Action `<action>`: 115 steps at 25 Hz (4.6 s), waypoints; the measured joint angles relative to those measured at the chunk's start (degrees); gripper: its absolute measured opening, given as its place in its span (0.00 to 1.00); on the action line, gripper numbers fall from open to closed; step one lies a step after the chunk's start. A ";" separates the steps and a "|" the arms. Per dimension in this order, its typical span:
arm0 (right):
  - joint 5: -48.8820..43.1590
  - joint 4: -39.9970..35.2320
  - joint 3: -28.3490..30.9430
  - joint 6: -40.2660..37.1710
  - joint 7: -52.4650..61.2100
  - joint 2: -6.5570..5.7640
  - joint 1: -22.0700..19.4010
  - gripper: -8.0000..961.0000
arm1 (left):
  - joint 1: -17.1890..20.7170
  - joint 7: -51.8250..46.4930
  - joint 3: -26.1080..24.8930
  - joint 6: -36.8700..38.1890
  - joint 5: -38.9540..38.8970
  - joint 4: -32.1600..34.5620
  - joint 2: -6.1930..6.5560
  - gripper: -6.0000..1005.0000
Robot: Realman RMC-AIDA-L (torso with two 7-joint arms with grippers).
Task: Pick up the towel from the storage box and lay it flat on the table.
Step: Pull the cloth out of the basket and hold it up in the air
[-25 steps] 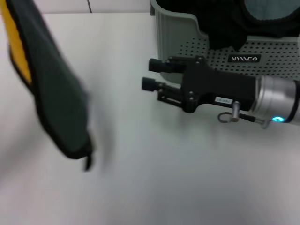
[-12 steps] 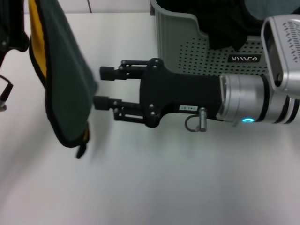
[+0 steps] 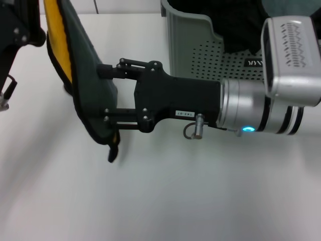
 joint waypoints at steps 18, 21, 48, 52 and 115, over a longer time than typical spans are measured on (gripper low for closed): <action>-0.29 -10.39 -2.77 -13.77 -1.56 0.00 -7.03 0.75 | -0.80 7.09 -0.29 -6.56 -5.46 -0.59 -0.06 0.03; -0.23 -12.28 -4.35 -16.44 -2.24 0.00 -7.08 0.74 | -1.17 7.97 -0.27 -7.88 -5.46 -0.59 -0.12 0.03; 0.45 -13.42 -5.47 -25.99 -10.29 -0.31 -10.62 0.74 | -1.94 9.69 0.18 -9.64 -5.61 -1.47 -0.20 0.03; -0.18 -12.93 -3.83 -22.96 -13.83 -0.44 -12.03 0.69 | -1.90 9.67 0.18 -9.15 -5.20 -1.47 -0.20 0.03; -28.16 -34.84 36.75 20.08 31.55 -2.44 -20.49 0.03 | 23.12 -33.34 5.98 -1.91 14.56 24.84 2.22 0.03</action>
